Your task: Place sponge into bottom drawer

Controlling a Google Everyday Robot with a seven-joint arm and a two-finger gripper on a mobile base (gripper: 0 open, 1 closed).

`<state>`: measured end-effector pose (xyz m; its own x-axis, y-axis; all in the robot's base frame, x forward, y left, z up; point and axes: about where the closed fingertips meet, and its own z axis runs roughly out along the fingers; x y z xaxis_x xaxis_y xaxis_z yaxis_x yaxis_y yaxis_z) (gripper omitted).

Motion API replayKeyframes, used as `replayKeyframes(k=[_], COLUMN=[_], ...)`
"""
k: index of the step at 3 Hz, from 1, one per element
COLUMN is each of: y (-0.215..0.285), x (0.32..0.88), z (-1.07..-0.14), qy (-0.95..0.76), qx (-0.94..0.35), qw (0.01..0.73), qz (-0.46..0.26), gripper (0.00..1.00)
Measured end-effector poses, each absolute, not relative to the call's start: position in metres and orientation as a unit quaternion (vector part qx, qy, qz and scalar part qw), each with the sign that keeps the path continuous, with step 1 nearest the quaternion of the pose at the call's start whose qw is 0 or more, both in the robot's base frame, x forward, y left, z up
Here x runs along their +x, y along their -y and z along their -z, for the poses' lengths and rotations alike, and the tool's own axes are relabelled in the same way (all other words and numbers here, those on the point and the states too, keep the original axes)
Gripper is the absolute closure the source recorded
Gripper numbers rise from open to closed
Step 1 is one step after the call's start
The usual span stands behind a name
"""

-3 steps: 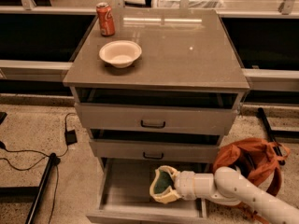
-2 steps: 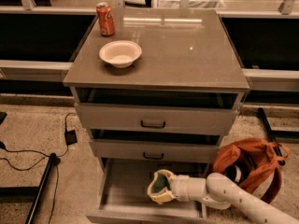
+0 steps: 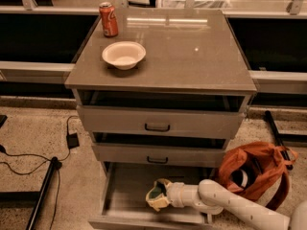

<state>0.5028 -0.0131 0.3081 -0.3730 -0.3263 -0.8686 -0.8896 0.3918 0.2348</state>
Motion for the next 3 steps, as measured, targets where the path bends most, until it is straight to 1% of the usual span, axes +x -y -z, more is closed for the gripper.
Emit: replayKeyframes(k=[1, 2, 3], y=[0.0, -0.01, -0.021], x=[0.506, 0.513, 0.519], z=[-0.275, -0.253, -0.242], qy=[-0.773, -0.786, -0.779], qx=[-0.391, -0.369, -0.355], qw=[0.364, 0.371, 0.388], qz=[-0.342, -0.33, -0.341], gripper=[0.82, 0.59, 0.35])
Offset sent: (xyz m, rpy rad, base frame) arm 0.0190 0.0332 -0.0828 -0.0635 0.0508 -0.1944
